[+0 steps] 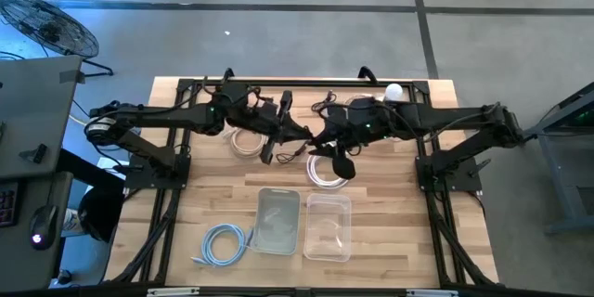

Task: Pick & Place USB Port
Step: Put the black USB cable into the gray bin

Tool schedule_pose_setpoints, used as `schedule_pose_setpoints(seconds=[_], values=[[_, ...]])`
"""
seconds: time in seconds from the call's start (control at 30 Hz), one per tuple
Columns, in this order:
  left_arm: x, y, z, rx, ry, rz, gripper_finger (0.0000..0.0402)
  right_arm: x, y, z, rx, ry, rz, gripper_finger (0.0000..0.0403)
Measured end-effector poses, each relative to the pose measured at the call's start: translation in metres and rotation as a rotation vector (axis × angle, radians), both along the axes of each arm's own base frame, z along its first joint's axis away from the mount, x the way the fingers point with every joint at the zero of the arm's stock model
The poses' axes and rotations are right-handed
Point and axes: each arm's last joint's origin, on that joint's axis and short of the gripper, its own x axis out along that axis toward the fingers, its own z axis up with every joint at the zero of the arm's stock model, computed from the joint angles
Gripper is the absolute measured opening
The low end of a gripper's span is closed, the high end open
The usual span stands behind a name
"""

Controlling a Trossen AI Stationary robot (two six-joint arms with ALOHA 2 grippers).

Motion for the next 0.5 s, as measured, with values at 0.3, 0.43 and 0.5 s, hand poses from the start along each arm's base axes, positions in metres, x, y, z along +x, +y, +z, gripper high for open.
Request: schedule_pose_setpoints(seconds=[0.3, 0.43, 0.5], values=[[-0.006, -0.001, 0.017, 0.014, 0.001, -0.013, 0.0001, -0.001, 0.007, -0.002, 0.015, 0.024, 0.013, 0.0107], [-0.024, -0.002, 0.031, 0.066, 0.026, 0.049, 0.0001, -0.002, 0.011, -0.002, 0.013, 0.03, 0.024, 0.0107], [-0.039, -0.002, 0.038, 0.101, 0.067, 0.099, 0.0001, -0.004, 0.011, -0.001, 0.004, 0.029, 0.011, 0.0107]])
